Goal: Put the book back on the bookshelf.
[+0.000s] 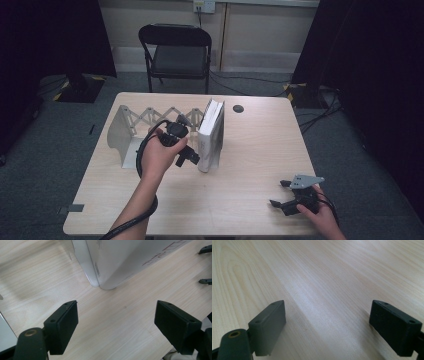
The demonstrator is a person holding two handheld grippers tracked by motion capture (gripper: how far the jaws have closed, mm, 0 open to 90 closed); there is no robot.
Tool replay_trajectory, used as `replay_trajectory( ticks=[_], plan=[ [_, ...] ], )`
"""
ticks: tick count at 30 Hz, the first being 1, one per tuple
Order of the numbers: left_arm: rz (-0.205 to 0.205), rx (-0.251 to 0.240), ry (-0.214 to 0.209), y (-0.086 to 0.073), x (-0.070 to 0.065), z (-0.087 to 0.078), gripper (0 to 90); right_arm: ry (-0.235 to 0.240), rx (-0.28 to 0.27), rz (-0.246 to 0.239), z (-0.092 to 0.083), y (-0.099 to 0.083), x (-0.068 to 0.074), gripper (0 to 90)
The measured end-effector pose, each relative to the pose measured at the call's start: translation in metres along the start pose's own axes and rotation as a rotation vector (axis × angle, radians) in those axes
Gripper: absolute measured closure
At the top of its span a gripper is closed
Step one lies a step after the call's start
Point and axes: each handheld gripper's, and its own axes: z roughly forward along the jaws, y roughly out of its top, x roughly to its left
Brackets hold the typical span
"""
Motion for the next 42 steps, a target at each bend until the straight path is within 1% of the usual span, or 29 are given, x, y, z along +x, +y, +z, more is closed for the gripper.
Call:
replay_trajectory(
  ticks=[1, 3, 6, 7, 10, 16, 18, 22, 23, 28, 30, 34, 35, 36, 40, 42],
  plan=[
    [0.005, 0.003, -0.008, -0.001, 0.001, 0.001, 19.2, 0.0, 0.0, 0.0, 0.0, 0.0, 0.0, 13.1],
    [0.002, 0.001, -0.001, -0.003, 0.001, 0.002, 19.2, 0.0, 0.0, 0.0, 0.0, 0.0, 0.0, 13.1],
    [-0.002, 0.001, -0.011, -0.005, 0.003, 0.003, 19.2, 0.0, 0.0, 0.0, 0.0, 0.0, 0.0, 13.1],
    [-0.001, 0.0, -0.005, -0.006, 0.004, 0.004, 19.2, 0.0, 0.0, 0.0, 0.0, 0.0, 0.0, 13.1],
    [-0.01, 0.002, -0.009, -0.009, 0.006, 0.006, 19.2, 0.001, 0.001, 0.001, 0.0, 0.0, 0.0, 13.1],
    [-0.005, 0.004, -0.006, -0.013, 0.01, 0.008, 19.2, 0.0, 0.001, 0.001, 0.0, 0.0, 0.0, 13.1],
    [-0.01, -0.001, -0.017, -0.015, 0.011, 0.009, 19.3, 0.001, 0.001, 0.002, 0.0, 0.0, 0.0, 13.1],
    [-0.018, 0.002, -0.016, -0.019, 0.013, 0.012, 19.5, 0.001, 0.001, 0.0, 0.0, 0.0, 0.0, 13.1],
    [-0.01, 0.004, -0.016, -0.019, 0.014, 0.013, 19.5, 0.001, 0.001, 0.0, 0.0, 0.0, 0.0, 13.1],
    [-0.014, -0.001, -0.023, -0.022, 0.015, 0.014, 19.5, 0.001, 0.001, 0.0, 0.0, 0.0, 0.0, 13.1],
    [-0.003, 0.006, -0.024, -0.023, 0.016, 0.015, 19.5, 0.001, 0.001, 0.0, 0.0, 0.0, 0.0, 13.1],
    [-0.012, 0.007, -0.029, -0.026, 0.018, 0.019, 19.9, 0.001, 0.001, 0.0, 0.0, 0.0, 0.0, 13.1],
    [-0.009, 0.011, -0.028, -0.027, 0.019, 0.02, 19.9, 0.001, 0.001, 0.0, 0.0, 0.0, 0.0, 13.1],
    [-0.013, 0.013, -0.029, -0.028, 0.019, 0.021, 19.9, 0.001, 0.001, 0.0, 0.0, 0.0, 0.0, 13.1],
    [-0.015, 0.01, -0.025, -0.031, 0.021, 0.023, 19.9, 0.002, 0.001, 0.0, 0.0, 0.0, 0.0, 13.1],
    [-0.015, 0.014, -0.031, -0.032, 0.023, 0.025, 20.0, 0.001, 0.001, 0.0, 0.0, 0.0, 0.0, 13.1]
  ],
)
